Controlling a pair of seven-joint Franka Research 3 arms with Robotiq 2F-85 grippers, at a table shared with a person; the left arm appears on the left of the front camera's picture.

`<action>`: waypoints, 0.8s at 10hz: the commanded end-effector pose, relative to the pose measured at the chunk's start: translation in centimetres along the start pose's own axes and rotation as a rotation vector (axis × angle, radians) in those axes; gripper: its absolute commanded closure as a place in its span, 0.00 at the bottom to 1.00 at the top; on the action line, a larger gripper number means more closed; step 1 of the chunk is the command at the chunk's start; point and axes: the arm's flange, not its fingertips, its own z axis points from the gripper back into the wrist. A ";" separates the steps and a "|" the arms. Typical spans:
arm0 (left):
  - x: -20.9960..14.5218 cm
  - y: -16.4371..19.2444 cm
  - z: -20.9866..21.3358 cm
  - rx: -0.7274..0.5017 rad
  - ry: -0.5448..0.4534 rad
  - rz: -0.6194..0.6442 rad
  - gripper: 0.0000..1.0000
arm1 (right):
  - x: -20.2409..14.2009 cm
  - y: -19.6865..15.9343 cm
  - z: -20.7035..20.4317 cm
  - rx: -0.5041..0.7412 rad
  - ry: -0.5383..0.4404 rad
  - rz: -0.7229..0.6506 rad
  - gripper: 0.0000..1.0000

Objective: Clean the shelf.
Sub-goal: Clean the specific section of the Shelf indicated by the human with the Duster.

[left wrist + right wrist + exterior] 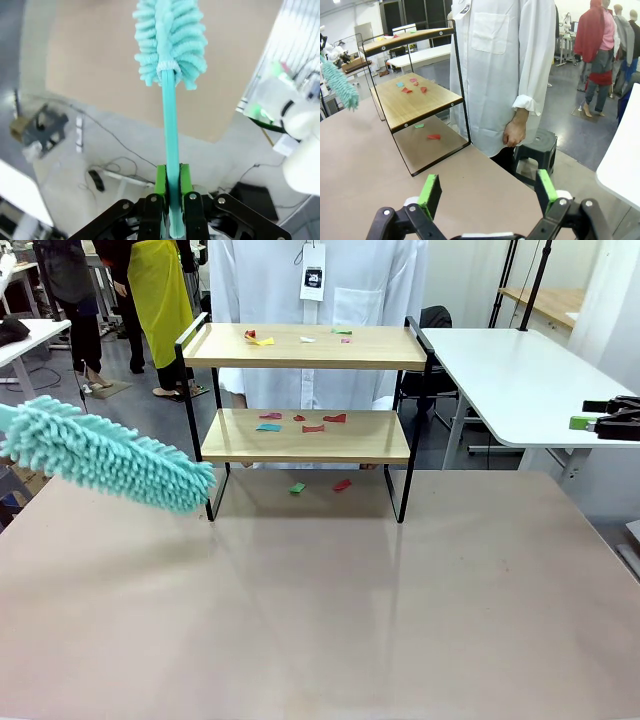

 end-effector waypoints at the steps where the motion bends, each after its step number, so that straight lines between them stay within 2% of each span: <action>1: 0.2 -0.8 -0.4 -0.068 -0.014 -0.179 0.87 | 0.3 0.1 0.1 -0.002 0.004 0.005 0.00; 3: 1.0 -1.7 -1.1 -0.044 0.069 -0.287 0.87 | 0.3 0.1 0.1 -0.002 0.004 0.005 0.00; 4: 1.4 -1.9 -1.4 -0.043 0.070 -0.308 0.87 | 0.3 0.1 0.1 -0.002 0.004 0.005 0.00; 8: 1.9 -1.7 -1.3 -0.066 0.042 -0.275 0.87 | 0.3 0.1 0.1 -0.002 0.004 0.005 0.00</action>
